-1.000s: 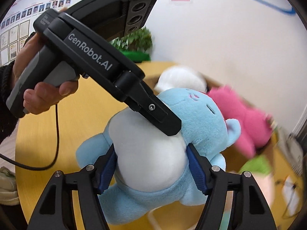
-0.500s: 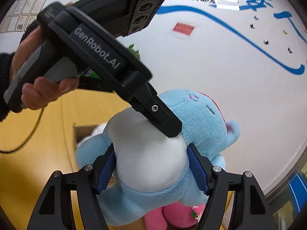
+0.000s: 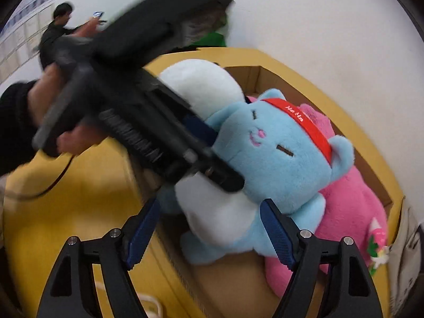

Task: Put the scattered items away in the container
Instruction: 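Lower the blue plush beside the panda, open both grippers and withdraw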

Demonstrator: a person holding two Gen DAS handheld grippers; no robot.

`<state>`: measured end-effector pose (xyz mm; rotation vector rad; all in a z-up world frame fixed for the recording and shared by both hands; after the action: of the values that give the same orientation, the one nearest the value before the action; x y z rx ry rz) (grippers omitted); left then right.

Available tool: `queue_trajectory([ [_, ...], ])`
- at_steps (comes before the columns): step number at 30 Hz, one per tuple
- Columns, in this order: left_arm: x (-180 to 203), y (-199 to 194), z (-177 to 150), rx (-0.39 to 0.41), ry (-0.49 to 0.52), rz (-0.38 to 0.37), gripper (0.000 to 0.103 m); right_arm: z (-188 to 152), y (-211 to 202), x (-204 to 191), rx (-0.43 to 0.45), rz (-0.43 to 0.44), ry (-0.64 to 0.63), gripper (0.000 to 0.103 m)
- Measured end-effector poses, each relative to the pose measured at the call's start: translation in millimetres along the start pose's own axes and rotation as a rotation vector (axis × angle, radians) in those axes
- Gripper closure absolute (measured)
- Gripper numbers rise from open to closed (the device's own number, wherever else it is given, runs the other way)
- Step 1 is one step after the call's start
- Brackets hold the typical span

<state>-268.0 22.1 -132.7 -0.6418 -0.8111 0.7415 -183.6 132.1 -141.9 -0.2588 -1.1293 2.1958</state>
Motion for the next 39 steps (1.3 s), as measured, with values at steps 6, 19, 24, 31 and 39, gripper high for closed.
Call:
queue_trajectory([
  [6,1.8,1.7,0.5,0.003,0.012,0.008,0.046,20.5,-51.4,79.9,0.197,-0.067,0.252,0.029],
  [19,14.9,-19.1,-6.4,0.049,0.012,0.094,0.041,33.1,20.0,108.0,0.036,-0.254,0.533,0.096],
  [24,23.1,-70.4,-21.3,0.141,-0.006,0.235,0.041,24.0,-49.7,100.6,0.168,-0.419,0.627,0.000],
  [31,57.1,-148.0,-67.5,0.302,-0.016,0.395,0.025,6.6,-123.9,14.8,0.322,-0.395,0.740,0.000],
  [39,96.7,-161.5,-109.1,0.331,0.020,0.389,0.025,-24.0,-143.1,-40.9,0.266,-0.488,0.751,0.000],
])
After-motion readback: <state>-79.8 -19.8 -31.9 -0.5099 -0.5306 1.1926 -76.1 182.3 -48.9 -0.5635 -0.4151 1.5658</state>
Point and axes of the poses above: each gripper's, at about its wrist camera, not at the fingertips, and y roughly the way its jaws point, x to its right, z to its top, the point moved 5 cm from there along y, roughly the way its jaws point, and after that the axes turned 3 degrees about y, right-handed, at the moved point
